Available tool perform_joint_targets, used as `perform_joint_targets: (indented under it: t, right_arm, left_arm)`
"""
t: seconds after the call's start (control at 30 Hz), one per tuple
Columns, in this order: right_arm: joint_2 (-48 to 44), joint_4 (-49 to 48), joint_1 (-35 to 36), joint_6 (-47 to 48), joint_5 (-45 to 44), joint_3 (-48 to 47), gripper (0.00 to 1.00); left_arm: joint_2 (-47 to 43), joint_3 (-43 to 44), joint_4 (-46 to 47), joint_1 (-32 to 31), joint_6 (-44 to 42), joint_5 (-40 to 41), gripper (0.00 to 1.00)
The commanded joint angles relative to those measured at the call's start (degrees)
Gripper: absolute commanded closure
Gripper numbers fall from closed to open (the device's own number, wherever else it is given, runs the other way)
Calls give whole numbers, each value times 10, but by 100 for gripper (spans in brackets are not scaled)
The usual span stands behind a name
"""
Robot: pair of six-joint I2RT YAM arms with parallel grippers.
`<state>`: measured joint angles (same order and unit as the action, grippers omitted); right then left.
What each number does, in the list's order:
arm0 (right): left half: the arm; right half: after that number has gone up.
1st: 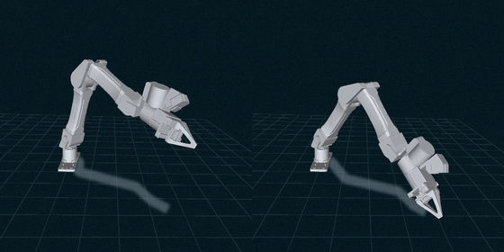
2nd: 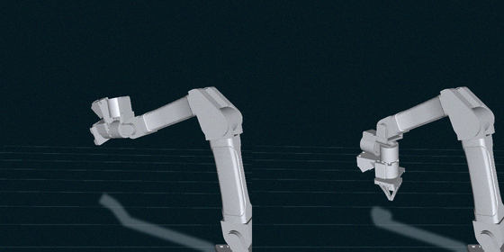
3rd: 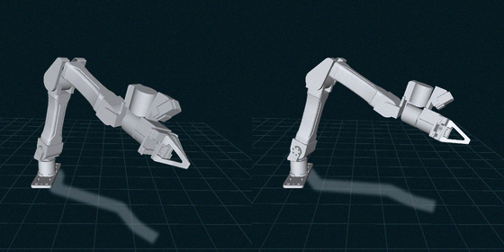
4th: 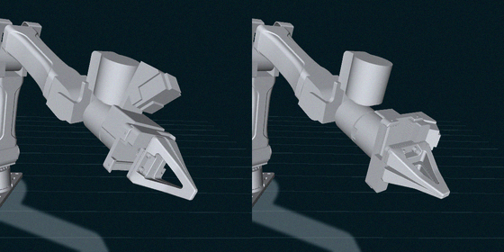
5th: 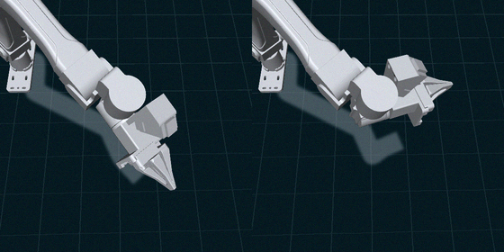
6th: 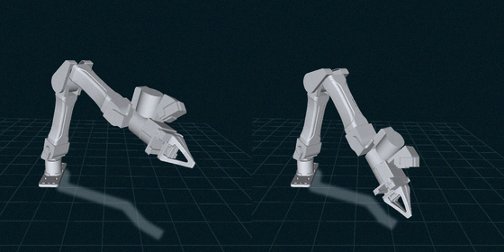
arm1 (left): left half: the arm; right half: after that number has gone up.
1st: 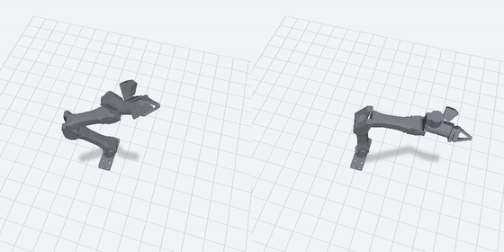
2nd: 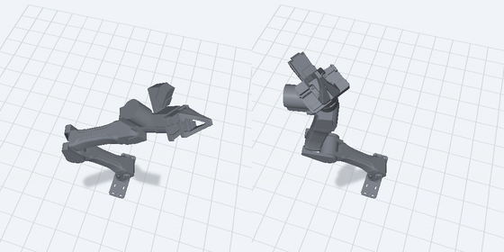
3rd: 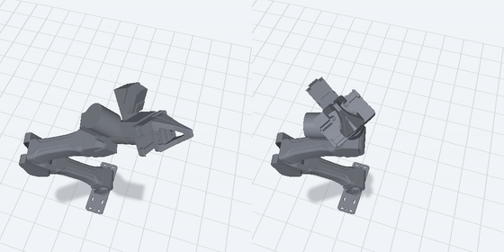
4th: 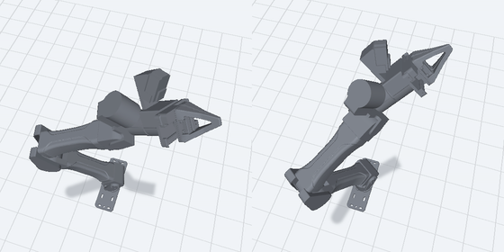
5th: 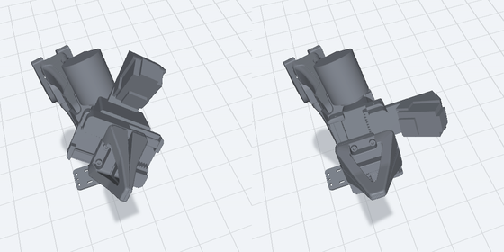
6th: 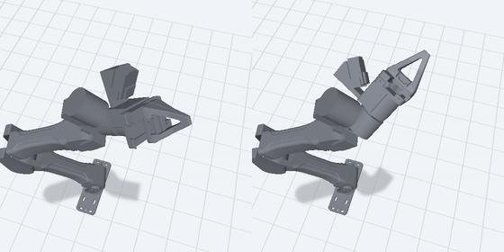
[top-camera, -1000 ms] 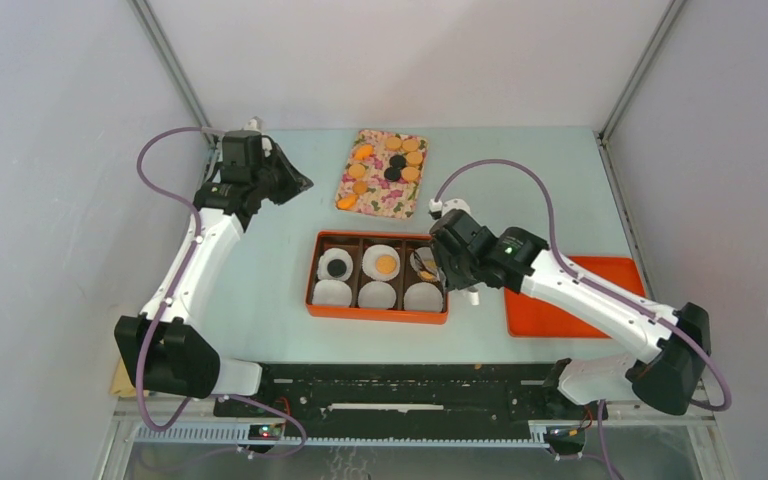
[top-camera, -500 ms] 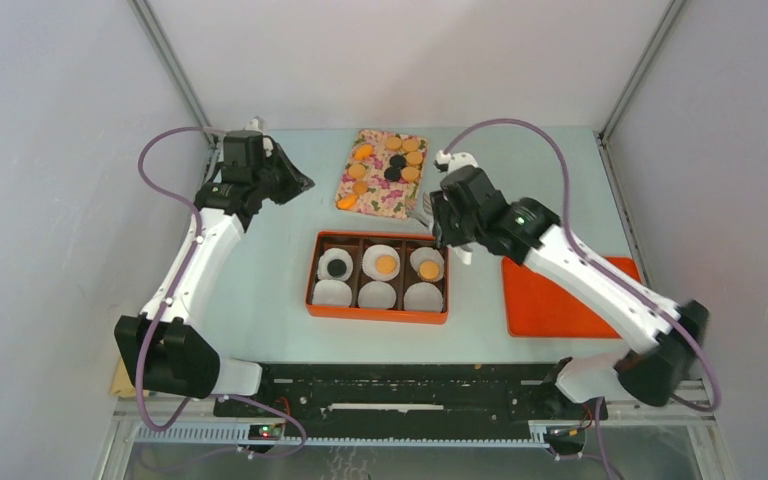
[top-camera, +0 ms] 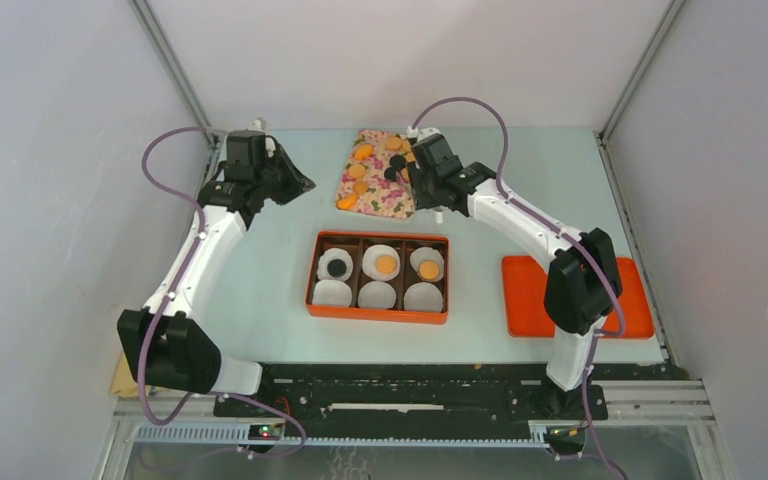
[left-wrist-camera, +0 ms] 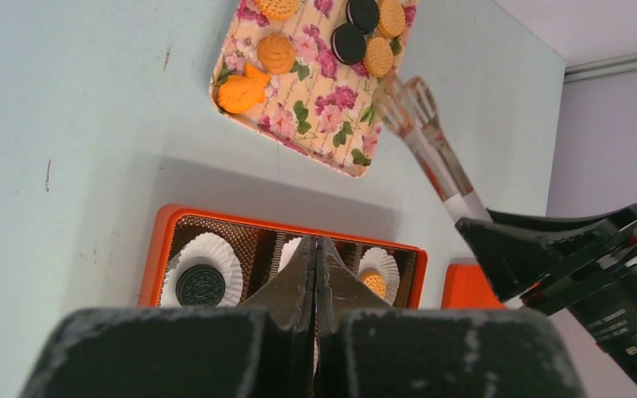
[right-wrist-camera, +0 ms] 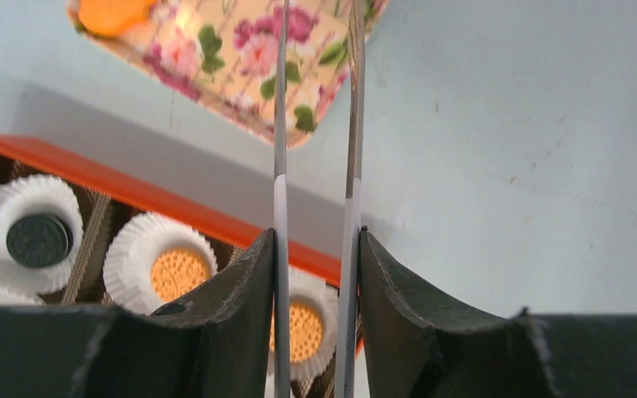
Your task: Pack the cookies
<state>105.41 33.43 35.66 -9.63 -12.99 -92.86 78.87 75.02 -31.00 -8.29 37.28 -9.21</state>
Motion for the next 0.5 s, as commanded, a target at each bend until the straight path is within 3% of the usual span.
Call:
perform_joint_targets:
  t: [0.0,0.27,0.47]
  right_arm:
    - [13,-78,-15,39,0,-44,55]
    - [104,-62,-41,43,11,-105,51]
    - [119,-54,-46,38,11,-104,51]
  left_arm:
    - [9,16,6,-3,-12,1,100]
    - [18,20,3,-3,-13,4,100]
    - [21,24,-5,-3,-18,9,100]
